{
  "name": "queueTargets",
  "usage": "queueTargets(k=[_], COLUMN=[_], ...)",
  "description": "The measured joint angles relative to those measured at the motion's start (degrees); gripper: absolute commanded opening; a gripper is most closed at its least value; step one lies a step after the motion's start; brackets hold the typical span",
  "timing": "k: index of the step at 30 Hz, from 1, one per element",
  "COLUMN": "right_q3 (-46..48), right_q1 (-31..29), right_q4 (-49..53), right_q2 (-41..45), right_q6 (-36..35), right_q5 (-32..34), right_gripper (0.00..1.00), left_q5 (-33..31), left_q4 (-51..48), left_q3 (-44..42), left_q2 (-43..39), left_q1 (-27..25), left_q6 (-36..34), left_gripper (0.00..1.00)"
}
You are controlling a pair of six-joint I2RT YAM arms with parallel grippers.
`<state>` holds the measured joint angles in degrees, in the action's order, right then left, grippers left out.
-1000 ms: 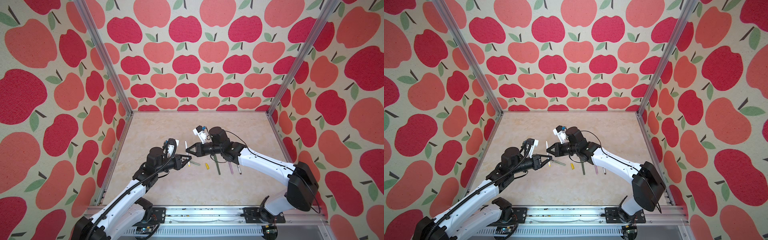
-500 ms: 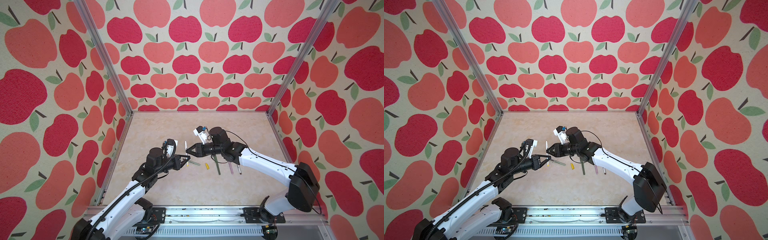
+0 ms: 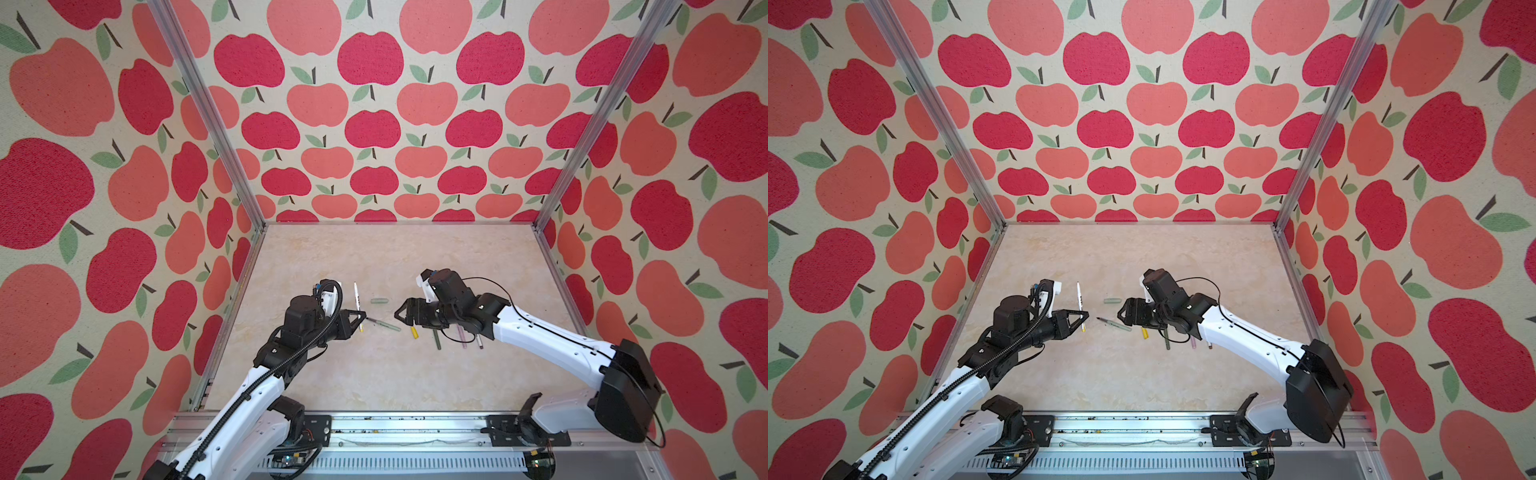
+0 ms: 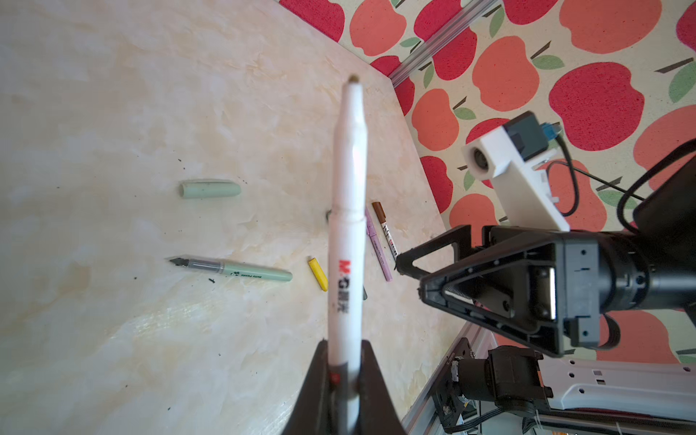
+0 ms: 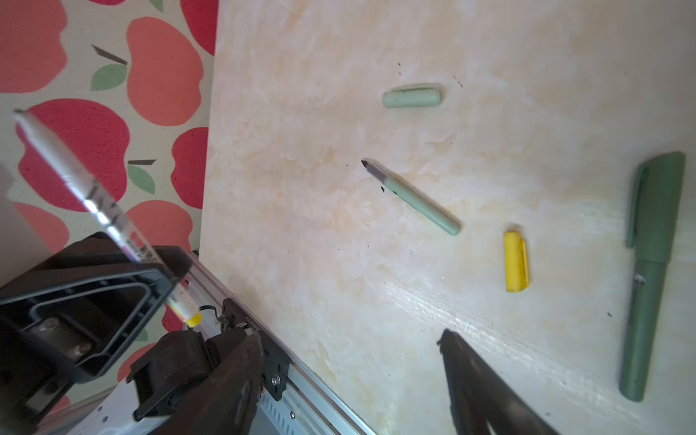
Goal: Insert the pens into the pen caps
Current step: 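Grasp the white pen with the left gripper while the right releases it, then lower the open right gripper onto the yellow cap and close on it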
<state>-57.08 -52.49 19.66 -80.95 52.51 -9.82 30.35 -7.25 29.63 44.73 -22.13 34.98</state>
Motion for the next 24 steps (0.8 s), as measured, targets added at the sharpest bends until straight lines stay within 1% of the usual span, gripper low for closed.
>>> queueTargets(k=[6, 9, 11, 15, 24], right_q3=[6.6, 8.9, 9.2, 9.2, 7.8], right_q1=[-4.7, -4.9, -4.9, -4.3, -2.2], right_q4=[-6.3, -9.1, -9.8, -12.1, -16.4], right_q2=[-4.8, -6.8, -8.0, -10.1, -15.0], right_q6=[14.4, 20.2, 22.7, 24.8, 26.4], right_q5=[1.9, 2.7, 3.7, 4.5, 4.0], right_gripper=[0.76, 0.76, 0.75, 0.75, 0.74], left_q5=[0.0, 0.0, 0.0, 0.0, 0.0], left_q4=[0.5, 0.7, 0.9, 1.3, 1.5], left_q3=[-0.4, -1.2, -1.8, -2.5, -2.8], left_q2=[-0.3, -1.2, -1.8, -2.7, -4.0], left_q1=[0.0, 0.0, 0.0, 0.0, 0.4], left_q6=[0.1, 0.2, 0.2, 0.2, 0.2], left_gripper=[0.00, 0.00, 0.00, 0.00, 0.00])
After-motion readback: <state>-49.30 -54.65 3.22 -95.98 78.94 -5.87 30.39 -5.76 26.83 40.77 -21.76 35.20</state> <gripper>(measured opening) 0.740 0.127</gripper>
